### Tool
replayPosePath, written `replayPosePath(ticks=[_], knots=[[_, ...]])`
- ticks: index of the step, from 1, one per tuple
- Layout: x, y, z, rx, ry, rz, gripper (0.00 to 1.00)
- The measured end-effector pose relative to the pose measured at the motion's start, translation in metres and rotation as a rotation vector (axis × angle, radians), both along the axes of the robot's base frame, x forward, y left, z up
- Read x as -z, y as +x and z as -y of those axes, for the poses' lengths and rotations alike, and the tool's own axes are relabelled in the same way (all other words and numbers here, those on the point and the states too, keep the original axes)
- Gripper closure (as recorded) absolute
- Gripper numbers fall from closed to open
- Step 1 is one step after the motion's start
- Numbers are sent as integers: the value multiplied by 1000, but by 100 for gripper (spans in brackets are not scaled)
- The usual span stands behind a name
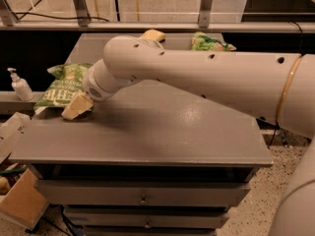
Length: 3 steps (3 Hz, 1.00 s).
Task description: Pick green jalapeno chip bag
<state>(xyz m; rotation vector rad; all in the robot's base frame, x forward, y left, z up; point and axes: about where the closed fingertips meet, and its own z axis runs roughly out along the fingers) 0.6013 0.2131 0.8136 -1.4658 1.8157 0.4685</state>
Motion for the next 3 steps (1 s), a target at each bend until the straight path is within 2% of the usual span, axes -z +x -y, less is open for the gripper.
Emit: replayPosePath(ticks=[2,3], knots=[[-6,0,0,0,-1,0,86],[-6,0,0,0,-1,0,100]])
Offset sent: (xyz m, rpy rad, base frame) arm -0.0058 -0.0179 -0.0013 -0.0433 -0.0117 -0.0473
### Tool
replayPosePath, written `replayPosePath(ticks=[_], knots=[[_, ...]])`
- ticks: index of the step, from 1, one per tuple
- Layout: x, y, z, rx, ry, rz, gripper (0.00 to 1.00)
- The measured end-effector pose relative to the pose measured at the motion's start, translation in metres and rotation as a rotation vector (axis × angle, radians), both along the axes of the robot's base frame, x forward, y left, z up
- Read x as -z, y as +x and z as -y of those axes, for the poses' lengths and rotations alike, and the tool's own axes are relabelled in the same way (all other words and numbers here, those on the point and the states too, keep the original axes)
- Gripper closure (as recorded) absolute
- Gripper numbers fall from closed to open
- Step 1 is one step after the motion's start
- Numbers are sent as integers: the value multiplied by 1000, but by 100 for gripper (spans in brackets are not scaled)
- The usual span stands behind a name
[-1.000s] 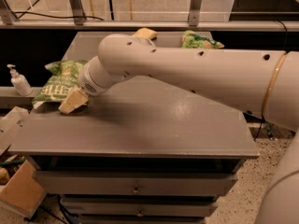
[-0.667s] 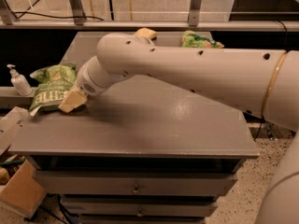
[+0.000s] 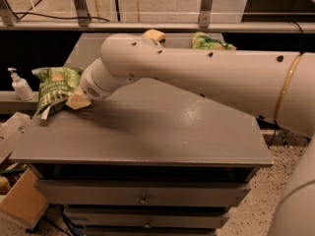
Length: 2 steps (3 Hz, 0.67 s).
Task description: Pick green jalapeno chip bag
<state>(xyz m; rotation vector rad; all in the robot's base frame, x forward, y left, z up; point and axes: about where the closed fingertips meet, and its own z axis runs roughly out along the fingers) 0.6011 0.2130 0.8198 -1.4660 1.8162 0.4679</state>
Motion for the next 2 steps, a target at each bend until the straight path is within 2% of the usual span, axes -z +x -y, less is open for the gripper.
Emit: replayPosePath(ticks=[1,2], knots=[[0,0,0,0,0,0,100],[-32,5,8,17,17,62,100]])
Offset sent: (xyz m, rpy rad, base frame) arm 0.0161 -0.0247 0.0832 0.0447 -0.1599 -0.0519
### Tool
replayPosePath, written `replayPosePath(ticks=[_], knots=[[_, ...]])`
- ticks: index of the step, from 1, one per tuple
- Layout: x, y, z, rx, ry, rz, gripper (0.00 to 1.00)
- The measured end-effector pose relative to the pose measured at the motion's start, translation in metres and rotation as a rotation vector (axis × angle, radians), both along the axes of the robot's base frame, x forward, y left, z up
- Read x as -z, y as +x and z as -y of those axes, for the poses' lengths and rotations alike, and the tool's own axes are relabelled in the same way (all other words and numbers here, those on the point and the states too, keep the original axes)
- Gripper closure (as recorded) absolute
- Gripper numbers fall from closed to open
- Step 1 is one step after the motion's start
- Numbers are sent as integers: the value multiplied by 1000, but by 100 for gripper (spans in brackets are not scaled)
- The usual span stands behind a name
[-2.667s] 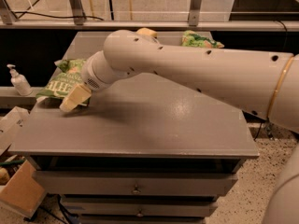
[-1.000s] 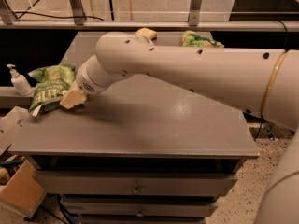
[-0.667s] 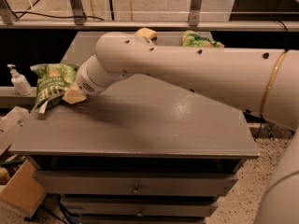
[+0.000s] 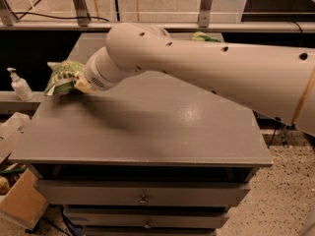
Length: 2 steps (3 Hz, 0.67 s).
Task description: Pick green jalapeno chip bag
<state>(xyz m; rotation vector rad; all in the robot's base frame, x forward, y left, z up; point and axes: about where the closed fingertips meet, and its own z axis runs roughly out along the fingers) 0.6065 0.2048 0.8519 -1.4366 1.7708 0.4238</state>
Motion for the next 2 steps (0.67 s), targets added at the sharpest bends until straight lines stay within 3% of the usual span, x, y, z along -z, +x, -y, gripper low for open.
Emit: replayPosePath(ticks=[1,2], knots=[[-45,7,14,12,21,83,100],[-73,13,28,10,31,133,100]])
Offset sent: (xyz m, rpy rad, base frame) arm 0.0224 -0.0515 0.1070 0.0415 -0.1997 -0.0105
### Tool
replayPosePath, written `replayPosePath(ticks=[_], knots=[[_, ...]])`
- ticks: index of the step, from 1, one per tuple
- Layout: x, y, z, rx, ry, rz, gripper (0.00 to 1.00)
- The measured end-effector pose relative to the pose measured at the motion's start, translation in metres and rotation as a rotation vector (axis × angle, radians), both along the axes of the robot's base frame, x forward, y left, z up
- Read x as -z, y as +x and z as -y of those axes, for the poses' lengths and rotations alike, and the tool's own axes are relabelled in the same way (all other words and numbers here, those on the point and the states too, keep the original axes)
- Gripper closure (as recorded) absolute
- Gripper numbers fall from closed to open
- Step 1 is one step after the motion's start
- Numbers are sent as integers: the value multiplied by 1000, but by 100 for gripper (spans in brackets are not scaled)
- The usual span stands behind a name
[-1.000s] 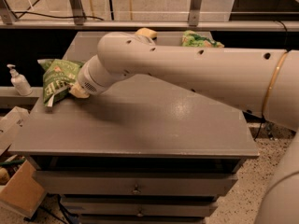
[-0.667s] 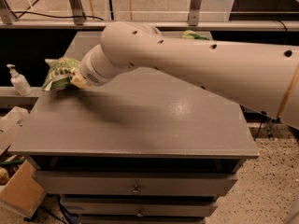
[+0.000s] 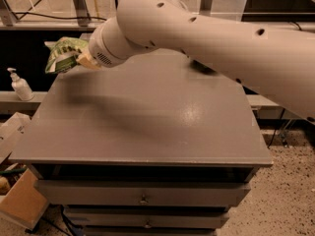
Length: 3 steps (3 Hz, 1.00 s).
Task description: Pick green jalapeno chip bag
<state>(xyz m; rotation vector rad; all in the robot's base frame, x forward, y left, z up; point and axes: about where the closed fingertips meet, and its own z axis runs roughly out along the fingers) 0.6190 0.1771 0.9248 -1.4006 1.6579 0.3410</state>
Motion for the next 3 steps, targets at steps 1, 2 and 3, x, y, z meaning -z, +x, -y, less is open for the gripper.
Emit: replayPosePath(ticks=[1,2,3], knots=[[-18,6,23,-7,14,38,100],[-33,7,54,-6,53,80,100],[-33,7,54,-7,53,80,100]])
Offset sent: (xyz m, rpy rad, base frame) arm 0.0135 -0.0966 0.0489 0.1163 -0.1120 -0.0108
